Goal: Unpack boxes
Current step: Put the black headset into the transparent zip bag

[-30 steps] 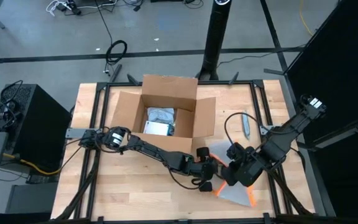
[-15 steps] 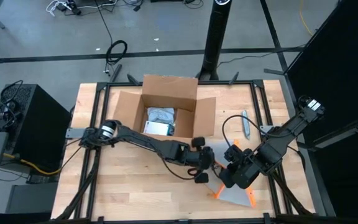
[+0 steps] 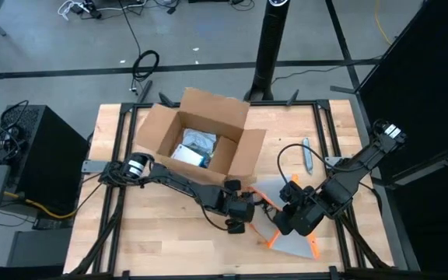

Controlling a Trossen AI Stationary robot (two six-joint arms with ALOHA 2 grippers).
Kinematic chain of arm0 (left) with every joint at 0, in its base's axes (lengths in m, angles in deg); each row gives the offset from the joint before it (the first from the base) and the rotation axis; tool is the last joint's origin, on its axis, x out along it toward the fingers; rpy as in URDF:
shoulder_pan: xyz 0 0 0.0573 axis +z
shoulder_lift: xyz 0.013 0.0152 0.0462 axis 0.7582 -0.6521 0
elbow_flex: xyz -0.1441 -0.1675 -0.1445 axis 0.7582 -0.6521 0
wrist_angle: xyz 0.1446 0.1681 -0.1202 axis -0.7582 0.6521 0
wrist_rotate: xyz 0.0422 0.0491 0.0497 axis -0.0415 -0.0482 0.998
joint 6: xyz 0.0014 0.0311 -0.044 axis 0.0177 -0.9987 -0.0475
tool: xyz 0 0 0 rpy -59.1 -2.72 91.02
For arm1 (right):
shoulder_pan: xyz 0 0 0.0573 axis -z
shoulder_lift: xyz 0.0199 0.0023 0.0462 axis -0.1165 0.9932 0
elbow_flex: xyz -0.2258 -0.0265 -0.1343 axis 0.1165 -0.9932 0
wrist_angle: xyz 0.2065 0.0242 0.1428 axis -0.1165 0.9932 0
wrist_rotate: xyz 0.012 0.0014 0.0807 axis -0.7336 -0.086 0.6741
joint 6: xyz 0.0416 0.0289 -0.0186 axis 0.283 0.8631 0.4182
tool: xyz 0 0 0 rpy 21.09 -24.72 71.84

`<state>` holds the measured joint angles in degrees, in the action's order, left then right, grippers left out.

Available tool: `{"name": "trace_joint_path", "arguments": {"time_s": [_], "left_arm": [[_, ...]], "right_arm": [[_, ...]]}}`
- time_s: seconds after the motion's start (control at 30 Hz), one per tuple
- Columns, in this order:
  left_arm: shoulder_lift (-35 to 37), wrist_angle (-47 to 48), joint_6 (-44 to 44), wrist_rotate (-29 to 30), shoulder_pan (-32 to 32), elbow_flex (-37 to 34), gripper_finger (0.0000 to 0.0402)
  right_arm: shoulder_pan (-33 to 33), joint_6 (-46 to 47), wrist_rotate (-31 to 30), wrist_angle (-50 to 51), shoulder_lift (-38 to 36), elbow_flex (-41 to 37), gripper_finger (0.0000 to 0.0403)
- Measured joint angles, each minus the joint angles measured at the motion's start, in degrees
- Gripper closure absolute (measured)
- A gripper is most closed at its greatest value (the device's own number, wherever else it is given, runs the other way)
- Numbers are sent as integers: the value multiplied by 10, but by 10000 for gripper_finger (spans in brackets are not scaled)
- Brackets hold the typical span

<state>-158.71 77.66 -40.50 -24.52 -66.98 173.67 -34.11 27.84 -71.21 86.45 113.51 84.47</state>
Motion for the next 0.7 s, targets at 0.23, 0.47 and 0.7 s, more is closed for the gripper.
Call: {"name": "trace_joint_path", "arguments": {"time_s": [0.23,0.47,0.7], "left_arm": [[-23,-142,14,3,7,-42,400],[-46,-283,29,5,14,-84,400],[-74,-400,74,5,21,-85,401]], "right_arm": [[2,1,-3,-15,0,0,403],[4,1,-6,-31,0,0,403],[14,-12,11,-32,0,0,403]]}}
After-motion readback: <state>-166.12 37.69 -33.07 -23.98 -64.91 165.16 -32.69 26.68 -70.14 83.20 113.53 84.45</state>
